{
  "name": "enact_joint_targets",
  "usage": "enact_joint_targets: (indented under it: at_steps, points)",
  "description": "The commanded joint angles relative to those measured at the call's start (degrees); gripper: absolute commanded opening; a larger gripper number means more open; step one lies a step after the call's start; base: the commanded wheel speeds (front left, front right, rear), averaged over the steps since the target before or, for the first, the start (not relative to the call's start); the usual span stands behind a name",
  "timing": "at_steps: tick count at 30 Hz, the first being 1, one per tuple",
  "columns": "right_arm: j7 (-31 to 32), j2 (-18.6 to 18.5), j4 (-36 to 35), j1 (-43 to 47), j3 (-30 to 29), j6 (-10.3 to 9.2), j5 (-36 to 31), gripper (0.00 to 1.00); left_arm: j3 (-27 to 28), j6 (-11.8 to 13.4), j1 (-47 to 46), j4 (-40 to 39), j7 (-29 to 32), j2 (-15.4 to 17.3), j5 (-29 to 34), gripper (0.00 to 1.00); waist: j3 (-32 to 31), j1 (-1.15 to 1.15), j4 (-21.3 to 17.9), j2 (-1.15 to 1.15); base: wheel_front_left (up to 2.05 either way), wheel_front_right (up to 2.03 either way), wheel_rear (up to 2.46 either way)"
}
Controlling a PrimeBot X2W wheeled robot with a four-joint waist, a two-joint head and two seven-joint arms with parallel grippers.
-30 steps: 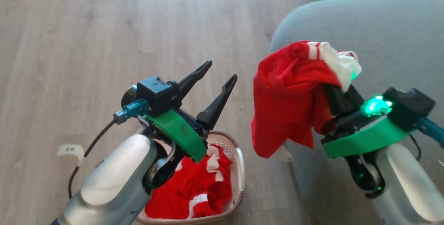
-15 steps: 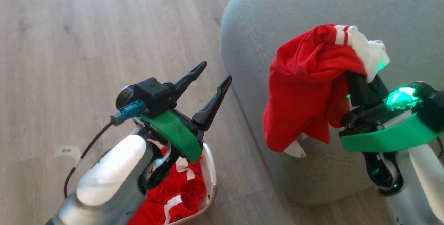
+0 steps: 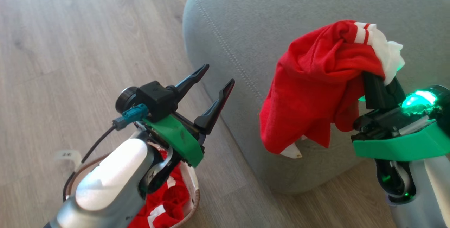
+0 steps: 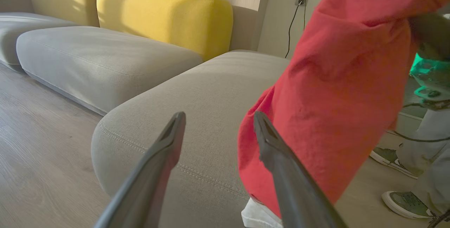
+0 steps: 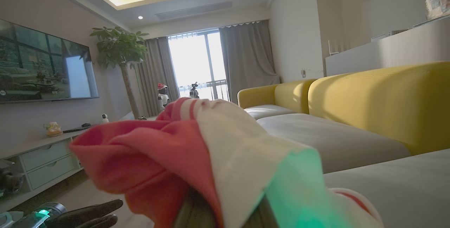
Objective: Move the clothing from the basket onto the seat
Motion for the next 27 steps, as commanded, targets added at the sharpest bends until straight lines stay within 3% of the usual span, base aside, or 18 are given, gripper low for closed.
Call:
enact_joint_targets:
  at_steps: [1, 12, 17, 20, 27]
  points:
    - [-0.37, 0.23, -2.75, -0.35, 0.53, -0.01, -0.38, 0.00, 2.09, 0.28, -2.07, -2.13, -0.32, 1.82, 0.39, 1.00, 0.28, 0.00, -1.20, 0.00, 0.00, 0.00, 0.00]
    - [-0.37, -0.27, -3.72, -1.43, 0.89, -0.01, -0.76, 0.00, 1.65, 0.51, -2.39, -2.46, 0.11, 2.12, 0.32, 1.00, 1.27, 0.00, -2.77, 0.00, 0.00, 0.00, 0.00]
    - [-0.37, -4.01, -1.61, -6.97, 2.45, -0.01, 0.65, 0.00, 1.62, 0.57, -2.97, -2.78, 0.16, 2.22, 0.39, 1.00, 2.18, 0.00, -2.49, 0.00, 0.00, 0.00, 0.00]
    - [-0.37, -8.08, 0.99, -11.68, 3.96, -0.01, 0.12, 0.00, 1.47, 0.42, -3.45, -2.98, 0.30, 2.25, 0.45, 1.00, 2.93, 0.00, -1.72, 0.00, 0.00, 0.00, 0.00]
    - [-0.37, -12.63, 6.82, -22.06, 5.98, -0.01, 2.89, 0.00, 1.27, 0.22, -4.63, -3.65, 1.21, 2.92, 0.73, 1.00, 5.71, 0.00, 0.25, 0.00, 0.00, 0.00, 0.00]
